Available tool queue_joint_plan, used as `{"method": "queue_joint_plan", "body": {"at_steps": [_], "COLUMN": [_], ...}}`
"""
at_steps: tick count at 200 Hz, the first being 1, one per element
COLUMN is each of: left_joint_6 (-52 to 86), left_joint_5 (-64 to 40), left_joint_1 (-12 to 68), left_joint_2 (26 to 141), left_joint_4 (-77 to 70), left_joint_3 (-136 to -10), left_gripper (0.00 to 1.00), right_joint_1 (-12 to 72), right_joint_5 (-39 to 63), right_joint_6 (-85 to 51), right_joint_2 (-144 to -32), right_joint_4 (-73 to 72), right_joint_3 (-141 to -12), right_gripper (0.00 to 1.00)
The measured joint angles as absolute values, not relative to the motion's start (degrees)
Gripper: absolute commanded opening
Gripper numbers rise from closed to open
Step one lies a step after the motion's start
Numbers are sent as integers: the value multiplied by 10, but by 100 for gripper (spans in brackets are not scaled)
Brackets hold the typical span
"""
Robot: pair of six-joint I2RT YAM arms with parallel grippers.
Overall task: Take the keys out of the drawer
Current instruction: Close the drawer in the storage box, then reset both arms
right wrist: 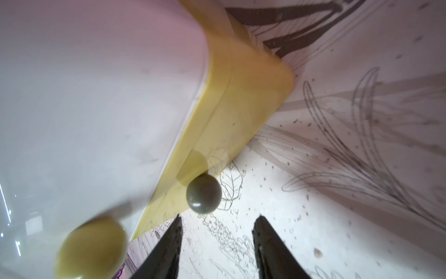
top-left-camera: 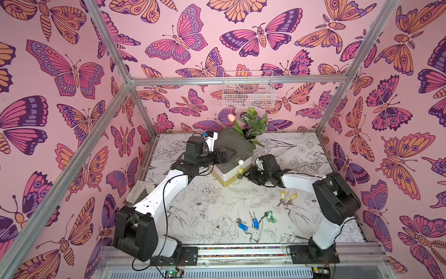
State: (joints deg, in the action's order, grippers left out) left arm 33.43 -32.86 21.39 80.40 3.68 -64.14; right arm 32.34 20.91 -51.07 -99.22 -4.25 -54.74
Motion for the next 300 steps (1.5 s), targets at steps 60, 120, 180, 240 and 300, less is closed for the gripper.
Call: {"method": "queue_joint_plan", "body": {"at_steps": [60, 120, 180, 240, 300], "left_joint_6": [327, 302, 281, 244, 224], "left_joint_5": [-270, -77, 16, 84, 136], "left_joint_1": [199, 148, 128, 128, 127], "left_joint_2": [657, 472, 450, 428, 428], "left_joint_4": [87, 220, 284, 285, 269], "left_joint_3": [-630, -496, -423, -391, -353], "left_gripper": [100, 99, 99, 99, 99], "right_joint_1": [250, 115, 76, 76, 68], "right_joint_5": [178, 83, 3, -124, -165], "right_joint_6": [-426, -313, -193, -99, -30], "right_joint_2": [-795, -653, -658, -603, -657], "right_joint_4": [104, 143, 148, 49, -102], "right_joint_3": [-517, -500, -504, -426, -326], "right_gripper": [51, 52, 65, 78, 79]}}
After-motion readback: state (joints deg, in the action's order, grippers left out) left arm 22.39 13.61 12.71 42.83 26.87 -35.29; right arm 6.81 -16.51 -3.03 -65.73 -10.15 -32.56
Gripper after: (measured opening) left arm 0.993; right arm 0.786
